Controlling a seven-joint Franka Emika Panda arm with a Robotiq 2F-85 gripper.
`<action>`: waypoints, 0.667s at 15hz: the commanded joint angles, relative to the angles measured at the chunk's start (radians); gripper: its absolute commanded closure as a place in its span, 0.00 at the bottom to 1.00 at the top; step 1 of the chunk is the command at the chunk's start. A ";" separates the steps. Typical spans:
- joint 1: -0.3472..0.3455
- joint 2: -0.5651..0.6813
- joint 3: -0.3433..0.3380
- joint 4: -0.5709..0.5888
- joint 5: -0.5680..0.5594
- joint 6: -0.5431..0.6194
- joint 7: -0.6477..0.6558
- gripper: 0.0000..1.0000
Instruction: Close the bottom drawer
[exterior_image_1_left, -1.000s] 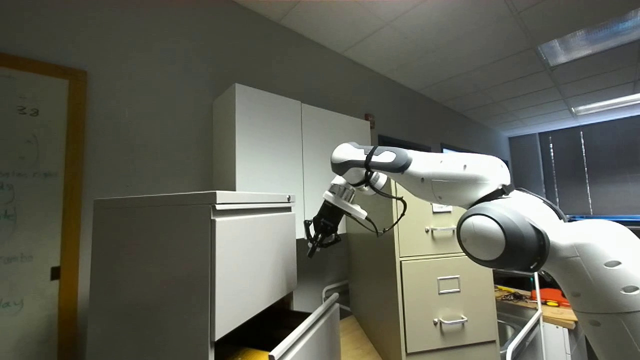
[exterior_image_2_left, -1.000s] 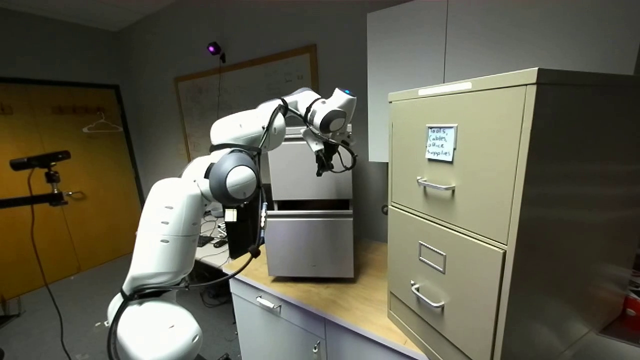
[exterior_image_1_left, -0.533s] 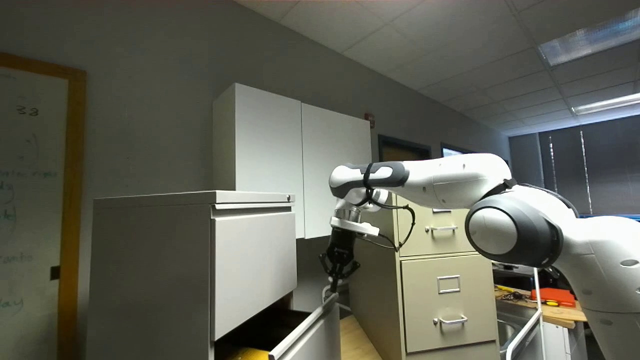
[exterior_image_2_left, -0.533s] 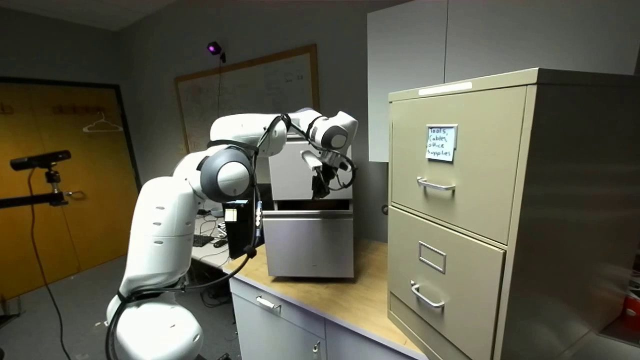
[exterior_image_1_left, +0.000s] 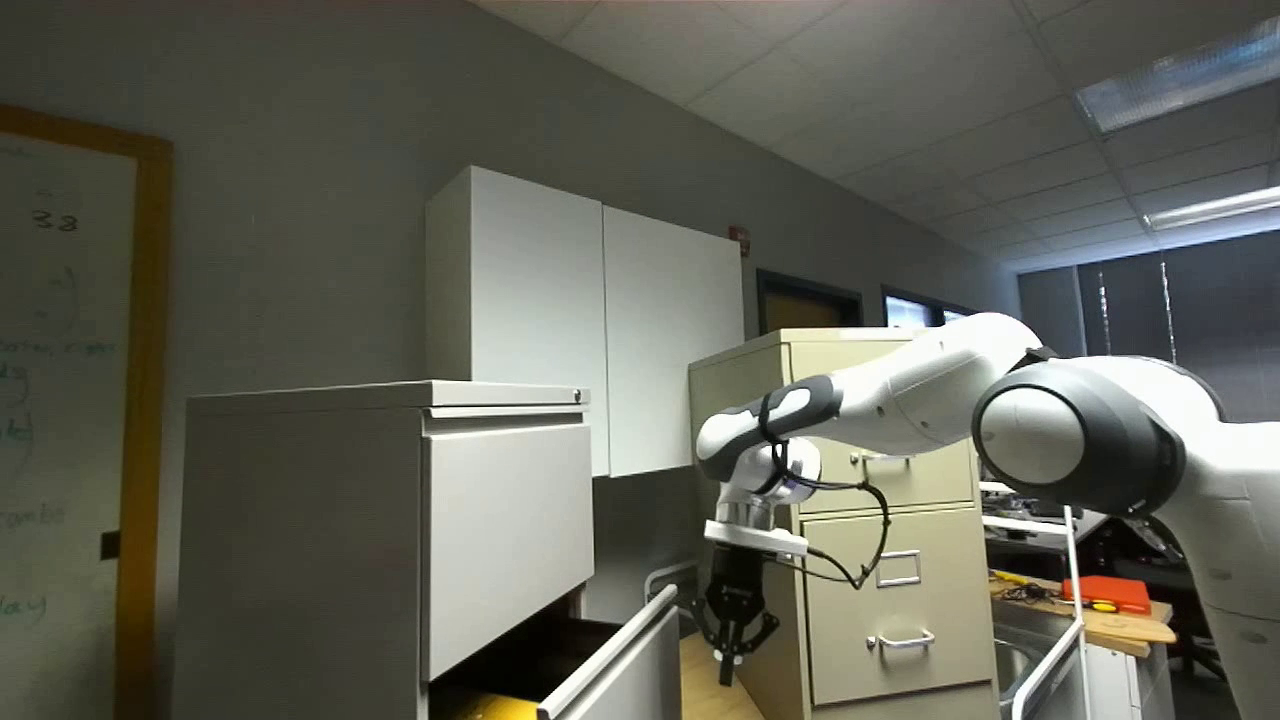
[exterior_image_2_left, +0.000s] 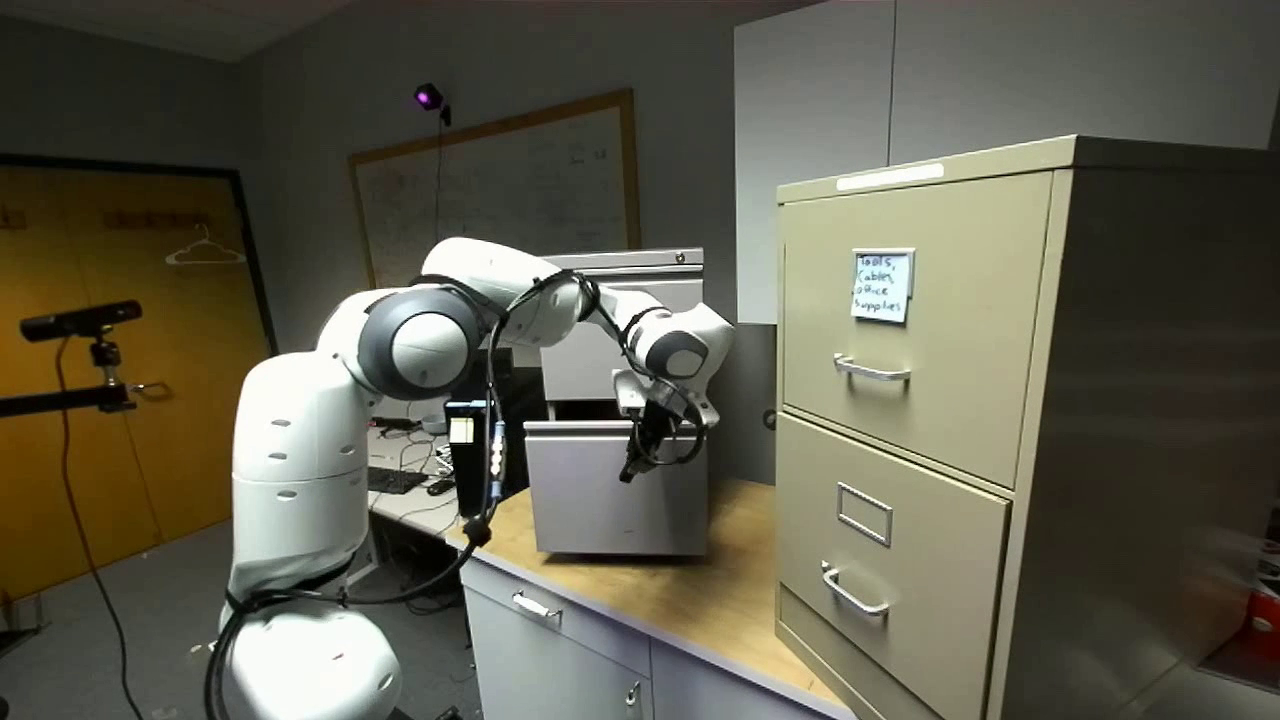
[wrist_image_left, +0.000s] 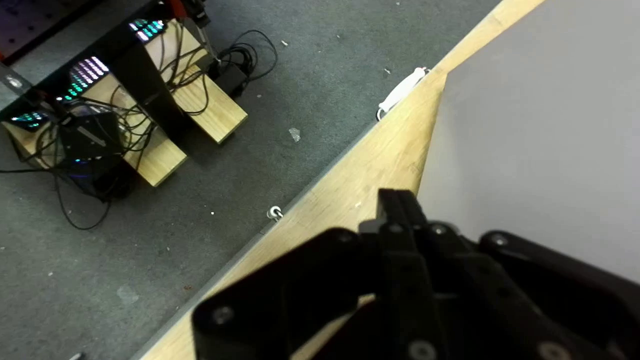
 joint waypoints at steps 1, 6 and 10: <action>-0.038 -0.054 -0.008 -0.111 0.130 0.105 0.033 1.00; -0.075 0.034 -0.009 -0.017 0.381 0.114 0.080 1.00; -0.061 0.135 -0.001 0.084 0.441 0.116 0.161 1.00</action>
